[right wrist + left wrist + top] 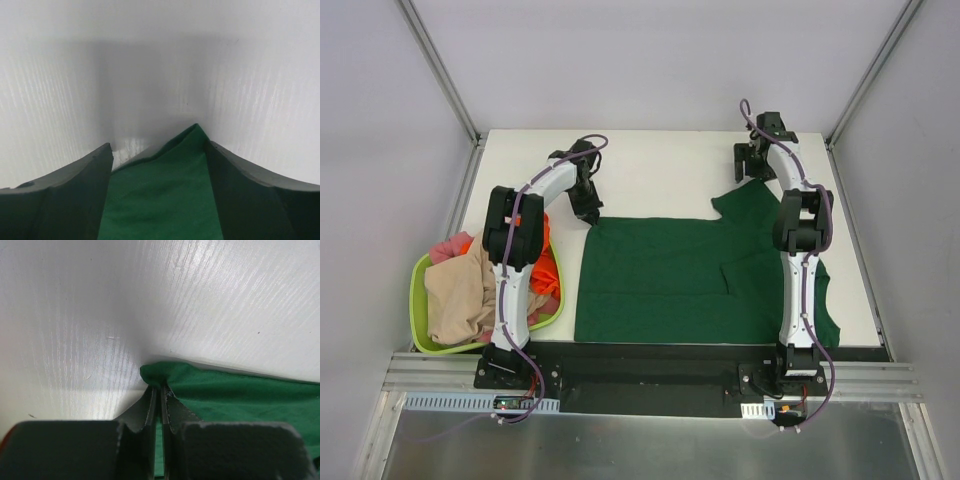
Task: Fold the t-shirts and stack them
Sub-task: Grap the side of the flattened tshirt furthest away from the robot with both arms
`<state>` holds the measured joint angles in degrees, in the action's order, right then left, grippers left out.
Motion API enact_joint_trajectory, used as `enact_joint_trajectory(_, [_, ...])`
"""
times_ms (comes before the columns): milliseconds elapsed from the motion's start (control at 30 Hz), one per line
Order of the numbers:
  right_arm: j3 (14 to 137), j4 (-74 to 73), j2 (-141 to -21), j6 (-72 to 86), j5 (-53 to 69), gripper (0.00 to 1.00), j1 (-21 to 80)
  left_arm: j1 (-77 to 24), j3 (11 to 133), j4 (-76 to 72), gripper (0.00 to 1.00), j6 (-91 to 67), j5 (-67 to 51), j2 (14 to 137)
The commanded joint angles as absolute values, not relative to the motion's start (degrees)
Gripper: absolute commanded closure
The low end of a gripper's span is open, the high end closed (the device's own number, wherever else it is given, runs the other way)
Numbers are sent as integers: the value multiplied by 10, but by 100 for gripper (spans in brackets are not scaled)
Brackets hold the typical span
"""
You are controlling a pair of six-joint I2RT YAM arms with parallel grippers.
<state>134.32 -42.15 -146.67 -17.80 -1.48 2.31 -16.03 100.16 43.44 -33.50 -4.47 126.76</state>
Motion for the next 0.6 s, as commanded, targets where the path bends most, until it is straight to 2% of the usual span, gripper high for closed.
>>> enact_joint_trajectory(0, [1322, -442, -1459, -192, -30, 28, 26, -166, 981, 438, 100, -335, -62, 1258])
enact_joint_trajectory(67, [1320, -447, -1460, -192, -33, 41, 25, -166, 981, 437, 100, -335, -62, 1258])
enact_joint_trajectory(133, [1318, -442, -1457, -192, -38, 62, 26, -166, 981, 434, 100, -334, -60, 1256])
enact_joint_trajectory(200, [1316, -432, -1451, -189, -38, 78, 27, -166, 981, 430, 100, -333, -59, 1252])
enact_joint_trajectory(300, [1303, -418, -1433, -184, -22, 92, 30, -166, 982, 421, 100, -335, -65, 1248])
enact_joint_trajectory(333, [1293, -412, -1422, -182, -20, 99, 32, -166, 981, 418, 100, -335, -67, 1245])
enact_joint_trajectory(567, [1111, -349, -1254, -134, -50, 100, 49, -175, 946, 396, 100, -345, -67, 1204])
